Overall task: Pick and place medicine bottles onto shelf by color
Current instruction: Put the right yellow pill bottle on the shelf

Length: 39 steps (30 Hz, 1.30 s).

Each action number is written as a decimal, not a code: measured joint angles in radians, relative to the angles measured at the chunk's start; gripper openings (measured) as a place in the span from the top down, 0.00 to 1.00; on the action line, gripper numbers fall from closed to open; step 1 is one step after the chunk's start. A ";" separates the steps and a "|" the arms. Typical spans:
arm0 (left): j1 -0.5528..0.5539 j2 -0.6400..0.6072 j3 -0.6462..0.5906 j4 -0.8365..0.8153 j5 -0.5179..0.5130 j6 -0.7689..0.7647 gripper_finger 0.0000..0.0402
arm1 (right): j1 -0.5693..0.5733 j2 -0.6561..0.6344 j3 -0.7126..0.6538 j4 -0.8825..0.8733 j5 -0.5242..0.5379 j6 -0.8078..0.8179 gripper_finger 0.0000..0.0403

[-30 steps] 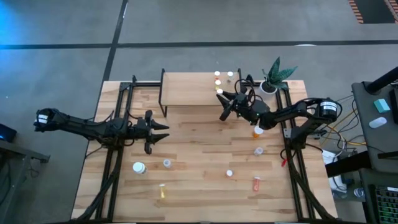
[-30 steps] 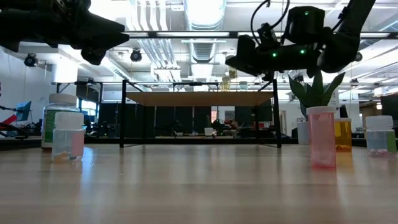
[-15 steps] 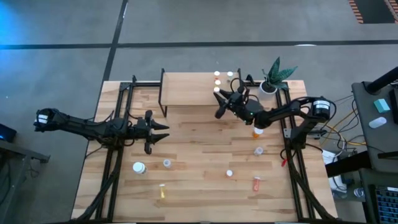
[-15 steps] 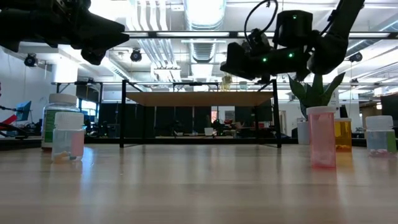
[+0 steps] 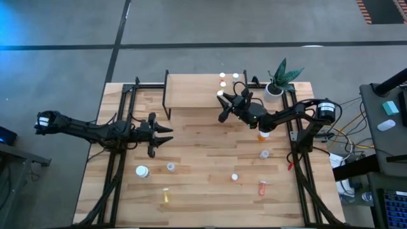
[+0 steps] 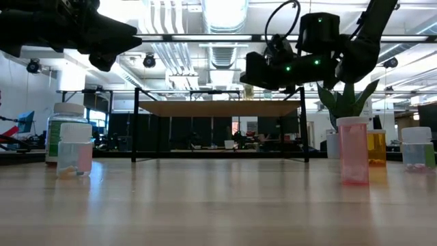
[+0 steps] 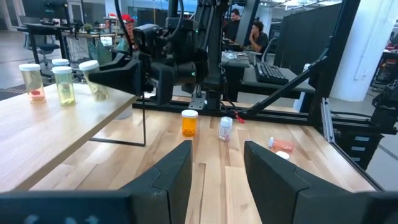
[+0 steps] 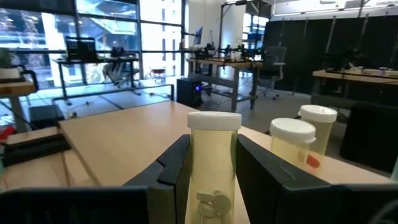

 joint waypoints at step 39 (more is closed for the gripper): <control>0.000 0.000 0.000 0.000 0.000 0.000 0.68 | 0.000 -0.009 -0.002 -0.024 0.034 0.019 0.64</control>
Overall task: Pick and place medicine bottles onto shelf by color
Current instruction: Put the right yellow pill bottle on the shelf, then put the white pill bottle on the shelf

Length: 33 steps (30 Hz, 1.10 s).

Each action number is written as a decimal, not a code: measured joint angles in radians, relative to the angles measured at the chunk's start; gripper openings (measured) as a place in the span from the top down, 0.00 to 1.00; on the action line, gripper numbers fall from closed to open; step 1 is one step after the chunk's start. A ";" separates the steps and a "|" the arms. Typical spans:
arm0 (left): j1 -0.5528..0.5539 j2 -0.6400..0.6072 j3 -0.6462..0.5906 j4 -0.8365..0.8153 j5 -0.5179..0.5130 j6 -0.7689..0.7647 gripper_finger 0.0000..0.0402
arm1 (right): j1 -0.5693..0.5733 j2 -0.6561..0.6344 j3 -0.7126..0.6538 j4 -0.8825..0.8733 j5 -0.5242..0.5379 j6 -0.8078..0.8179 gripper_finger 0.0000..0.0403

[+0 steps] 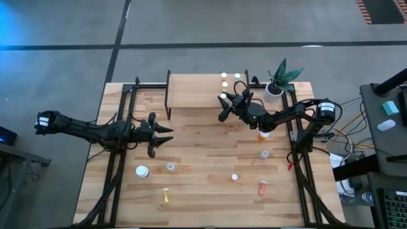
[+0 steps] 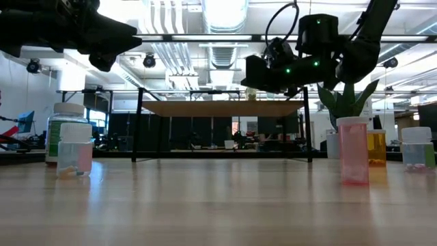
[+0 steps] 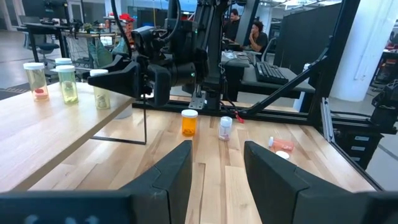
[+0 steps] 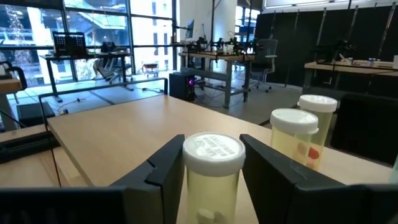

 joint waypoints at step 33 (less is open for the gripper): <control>0.000 0.000 -0.001 0.000 0.000 -0.004 0.68 | 0.053 -0.347 0.000 -0.358 0.024 0.007 0.46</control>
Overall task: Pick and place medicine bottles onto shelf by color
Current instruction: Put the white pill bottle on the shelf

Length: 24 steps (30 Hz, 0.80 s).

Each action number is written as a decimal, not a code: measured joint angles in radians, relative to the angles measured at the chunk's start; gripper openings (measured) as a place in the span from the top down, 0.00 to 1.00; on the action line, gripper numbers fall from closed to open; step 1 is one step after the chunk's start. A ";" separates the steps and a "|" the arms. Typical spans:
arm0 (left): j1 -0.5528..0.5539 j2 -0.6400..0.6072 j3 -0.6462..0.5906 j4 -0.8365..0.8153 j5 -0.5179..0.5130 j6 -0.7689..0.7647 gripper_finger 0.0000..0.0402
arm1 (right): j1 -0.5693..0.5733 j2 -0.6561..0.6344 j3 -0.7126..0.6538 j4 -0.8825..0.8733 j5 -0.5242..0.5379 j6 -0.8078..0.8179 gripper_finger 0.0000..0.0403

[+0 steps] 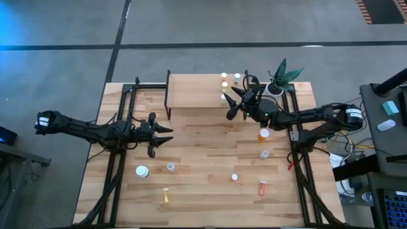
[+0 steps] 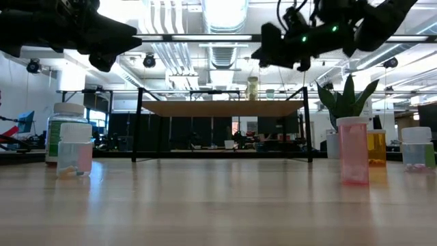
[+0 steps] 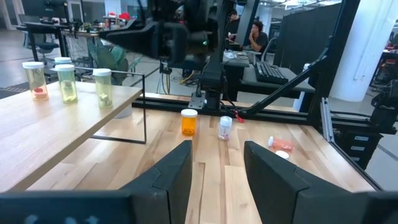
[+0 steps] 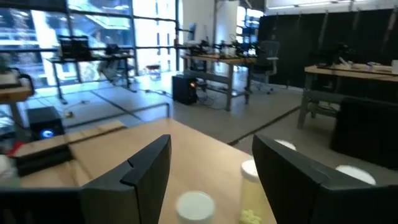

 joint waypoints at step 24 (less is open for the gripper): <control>-0.158 0.195 0.430 -0.702 0.009 -0.192 0.68 | 0.283 -0.295 0.001 -0.281 -0.026 -0.078 0.47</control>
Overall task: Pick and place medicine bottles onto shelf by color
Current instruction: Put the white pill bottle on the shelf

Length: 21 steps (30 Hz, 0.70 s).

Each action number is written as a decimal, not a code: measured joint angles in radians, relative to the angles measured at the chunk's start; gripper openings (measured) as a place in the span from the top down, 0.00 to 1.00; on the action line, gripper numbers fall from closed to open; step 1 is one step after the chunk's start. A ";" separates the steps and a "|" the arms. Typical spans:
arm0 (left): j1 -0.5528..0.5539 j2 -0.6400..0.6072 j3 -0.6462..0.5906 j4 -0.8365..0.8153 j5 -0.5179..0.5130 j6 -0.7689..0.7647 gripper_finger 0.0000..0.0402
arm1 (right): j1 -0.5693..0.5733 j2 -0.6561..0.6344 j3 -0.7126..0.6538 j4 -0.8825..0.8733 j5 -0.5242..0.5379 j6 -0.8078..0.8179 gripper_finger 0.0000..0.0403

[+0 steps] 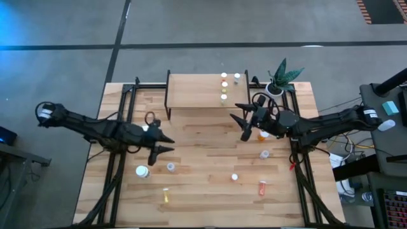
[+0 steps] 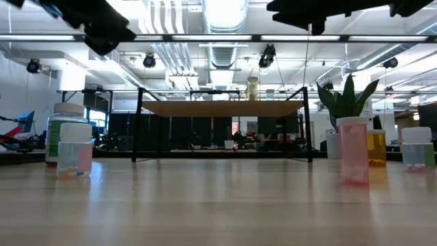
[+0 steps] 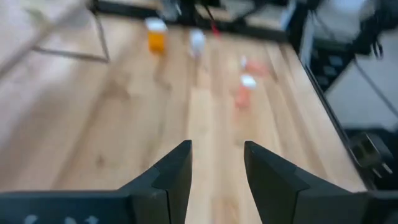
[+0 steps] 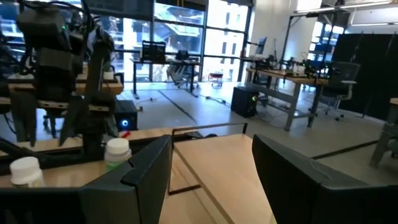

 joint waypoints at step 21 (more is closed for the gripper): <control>-0.431 0.437 0.174 -0.232 0.037 -0.582 0.68 | 0.026 -0.020 0.000 -0.045 -0.001 0.001 0.46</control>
